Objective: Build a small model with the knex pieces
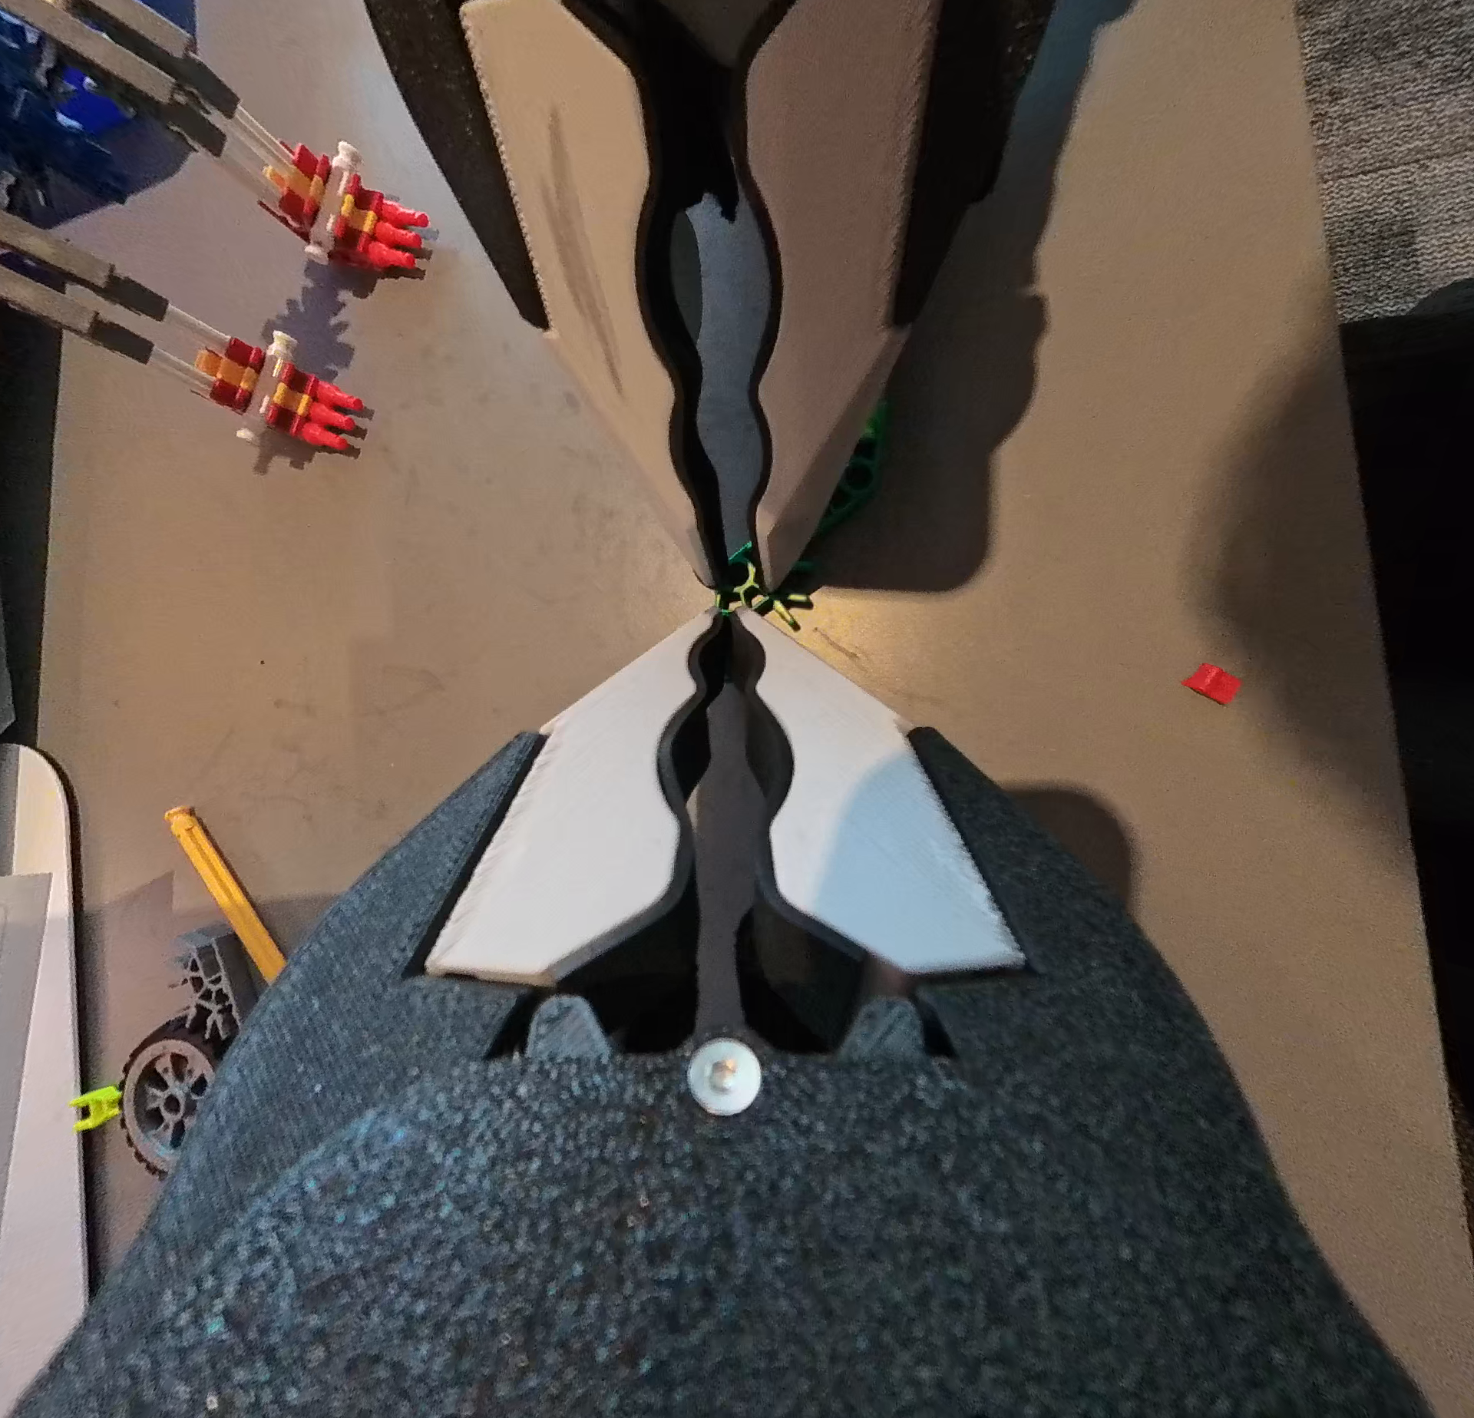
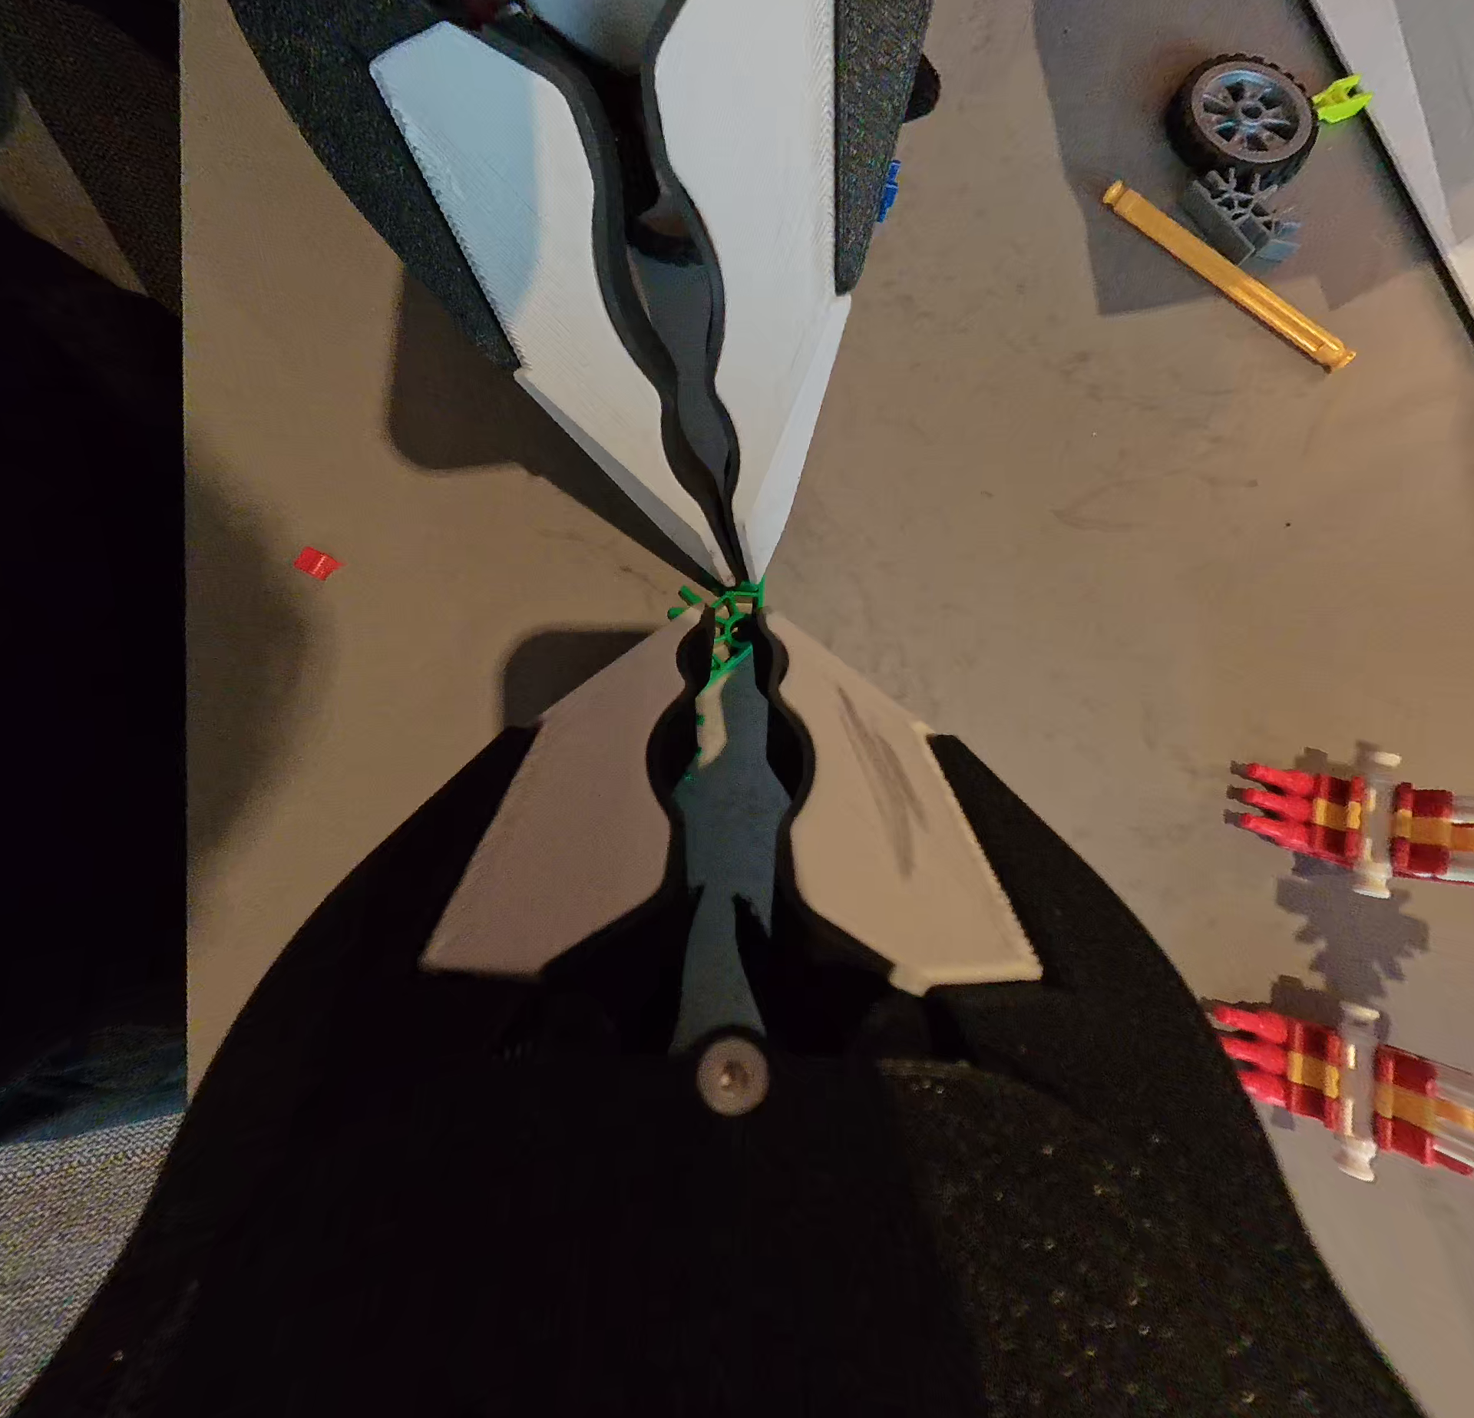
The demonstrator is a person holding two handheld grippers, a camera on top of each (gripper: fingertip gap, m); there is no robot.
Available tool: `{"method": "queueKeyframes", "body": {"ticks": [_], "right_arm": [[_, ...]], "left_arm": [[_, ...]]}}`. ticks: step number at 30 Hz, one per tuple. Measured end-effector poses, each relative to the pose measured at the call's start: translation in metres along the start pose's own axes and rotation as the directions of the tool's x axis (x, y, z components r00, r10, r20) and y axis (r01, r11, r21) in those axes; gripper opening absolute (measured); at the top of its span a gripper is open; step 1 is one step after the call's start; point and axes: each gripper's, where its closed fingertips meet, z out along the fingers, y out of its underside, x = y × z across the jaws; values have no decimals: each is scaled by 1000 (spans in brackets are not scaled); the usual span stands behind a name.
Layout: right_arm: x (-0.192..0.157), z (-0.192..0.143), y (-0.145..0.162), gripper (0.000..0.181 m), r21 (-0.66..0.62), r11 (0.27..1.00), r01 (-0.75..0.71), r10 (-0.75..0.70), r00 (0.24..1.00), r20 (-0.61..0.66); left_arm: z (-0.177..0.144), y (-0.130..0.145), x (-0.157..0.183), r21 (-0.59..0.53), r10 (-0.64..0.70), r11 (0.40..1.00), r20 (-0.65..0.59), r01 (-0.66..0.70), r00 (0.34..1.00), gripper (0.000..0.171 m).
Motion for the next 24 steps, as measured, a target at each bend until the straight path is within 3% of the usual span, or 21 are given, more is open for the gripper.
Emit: {"method": "queueKeyframes", "body": {"ticks": [10,24], "right_arm": [[1,0,0,8,0,1000,-13,13,1000,9],[6,1,1,3,-38,999,-21,21,1000,2]], "left_arm": [[0,0,-2,5,-124,992,-64,124,990,0],[2,-1,-6,25,-333,938,-204,345,921,0]]}}
